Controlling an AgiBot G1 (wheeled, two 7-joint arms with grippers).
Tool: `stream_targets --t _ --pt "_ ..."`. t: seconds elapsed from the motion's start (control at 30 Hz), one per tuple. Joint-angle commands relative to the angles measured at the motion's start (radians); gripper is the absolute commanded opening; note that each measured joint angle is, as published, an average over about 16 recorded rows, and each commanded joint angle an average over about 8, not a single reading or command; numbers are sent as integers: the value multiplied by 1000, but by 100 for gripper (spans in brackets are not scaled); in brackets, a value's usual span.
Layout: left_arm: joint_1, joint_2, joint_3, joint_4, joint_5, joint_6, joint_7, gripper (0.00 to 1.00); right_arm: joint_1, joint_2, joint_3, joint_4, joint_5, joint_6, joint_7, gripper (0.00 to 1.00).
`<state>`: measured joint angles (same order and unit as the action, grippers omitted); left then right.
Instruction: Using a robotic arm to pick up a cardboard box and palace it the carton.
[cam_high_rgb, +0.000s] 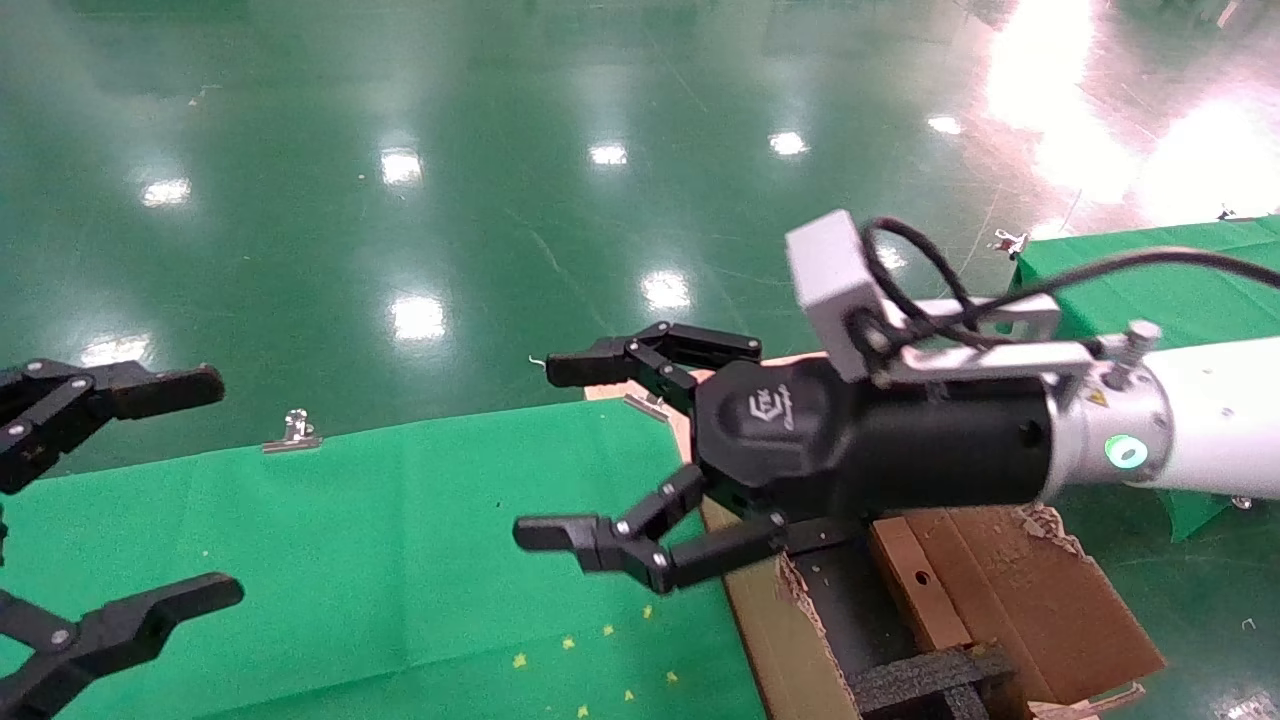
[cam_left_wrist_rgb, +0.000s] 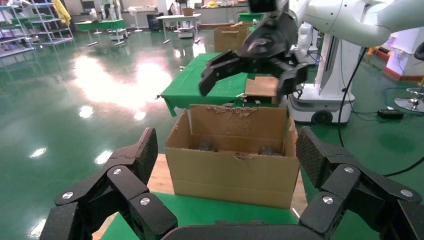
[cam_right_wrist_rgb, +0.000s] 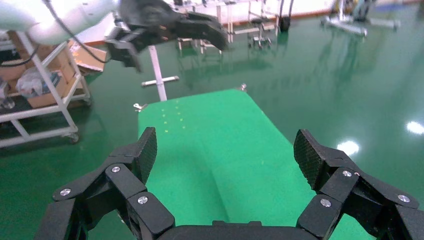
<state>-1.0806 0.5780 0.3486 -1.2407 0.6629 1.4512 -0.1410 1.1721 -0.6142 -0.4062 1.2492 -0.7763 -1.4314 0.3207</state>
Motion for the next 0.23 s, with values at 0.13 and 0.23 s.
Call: stream_targets --t 0.13,0.23 --pt "0 0 0 0 0 0 0 100 -64 2 83 23 30 -42 -88 100" --pt "0 0 0 0 0 0 0 100 -82 3 106 29 38 -54 -112 100"
